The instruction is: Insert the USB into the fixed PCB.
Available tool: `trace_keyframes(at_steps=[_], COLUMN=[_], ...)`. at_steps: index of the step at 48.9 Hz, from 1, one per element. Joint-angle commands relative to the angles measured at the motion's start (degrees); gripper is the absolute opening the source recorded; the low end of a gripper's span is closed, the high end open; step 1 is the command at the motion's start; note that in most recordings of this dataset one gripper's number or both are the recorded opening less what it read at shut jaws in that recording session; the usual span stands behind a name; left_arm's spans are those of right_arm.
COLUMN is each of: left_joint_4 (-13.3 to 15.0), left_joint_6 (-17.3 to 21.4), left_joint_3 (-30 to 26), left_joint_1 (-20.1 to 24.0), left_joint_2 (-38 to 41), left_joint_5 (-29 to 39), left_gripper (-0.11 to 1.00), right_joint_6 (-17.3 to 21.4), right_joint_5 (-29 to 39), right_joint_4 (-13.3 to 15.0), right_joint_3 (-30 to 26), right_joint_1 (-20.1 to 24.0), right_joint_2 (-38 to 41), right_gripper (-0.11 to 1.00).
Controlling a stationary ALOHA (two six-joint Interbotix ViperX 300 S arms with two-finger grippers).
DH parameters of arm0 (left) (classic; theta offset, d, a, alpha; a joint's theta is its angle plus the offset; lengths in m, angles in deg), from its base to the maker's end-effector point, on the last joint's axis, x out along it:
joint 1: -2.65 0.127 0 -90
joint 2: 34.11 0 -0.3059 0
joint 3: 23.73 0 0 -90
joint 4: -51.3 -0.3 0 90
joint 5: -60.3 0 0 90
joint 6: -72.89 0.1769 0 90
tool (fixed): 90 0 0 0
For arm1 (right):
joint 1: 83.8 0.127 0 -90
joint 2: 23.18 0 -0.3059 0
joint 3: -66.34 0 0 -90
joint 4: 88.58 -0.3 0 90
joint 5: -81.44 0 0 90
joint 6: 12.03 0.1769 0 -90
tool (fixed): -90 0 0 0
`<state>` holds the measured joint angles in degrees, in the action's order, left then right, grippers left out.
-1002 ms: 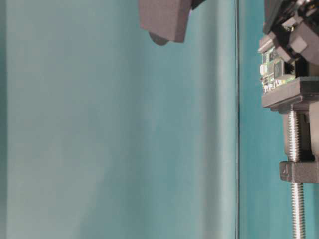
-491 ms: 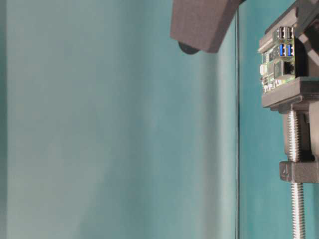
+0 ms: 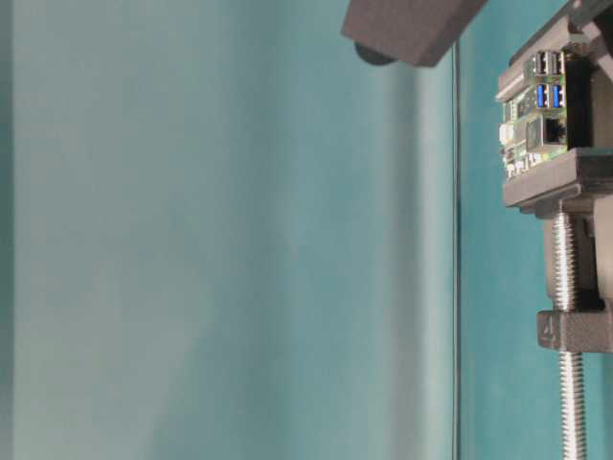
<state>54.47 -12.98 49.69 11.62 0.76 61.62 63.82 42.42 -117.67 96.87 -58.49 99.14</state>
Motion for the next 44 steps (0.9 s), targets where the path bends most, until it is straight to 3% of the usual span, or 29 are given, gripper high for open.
trace_keyframes(at_steps=[1,26,31,37,44], left_joint_4=[-0.09,-0.09,-0.09,-0.09,-0.09], left_joint_6=[0.09,0.09,0.09,0.09,0.09], left_joint_3=[-0.62,-0.62,-0.53,0.00,1.05], left_joint_1=[0.18,0.18,0.18,0.26,0.26], left_joint_2=[0.88,0.88,0.88,0.88,0.88], left_joint_5=[-0.62,-0.62,-0.62,-1.23,-3.08], left_gripper=[0.96,0.96,0.96,0.96,0.96], right_joint_6=[0.00,0.09,0.09,0.00,0.00], right_joint_5=[-0.44,-0.70,0.62,1.05,0.97], right_joint_4=[-0.18,-0.35,-0.35,-0.35,-0.35], right_joint_3=[-0.97,-1.41,-1.41,-1.49,-1.58], right_joint_1=[0.35,0.35,0.35,0.35,0.35], right_joint_2=[-0.35,0.88,0.88,0.88,0.88], right_gripper=[0.49,0.48,0.43,0.28,0.27])
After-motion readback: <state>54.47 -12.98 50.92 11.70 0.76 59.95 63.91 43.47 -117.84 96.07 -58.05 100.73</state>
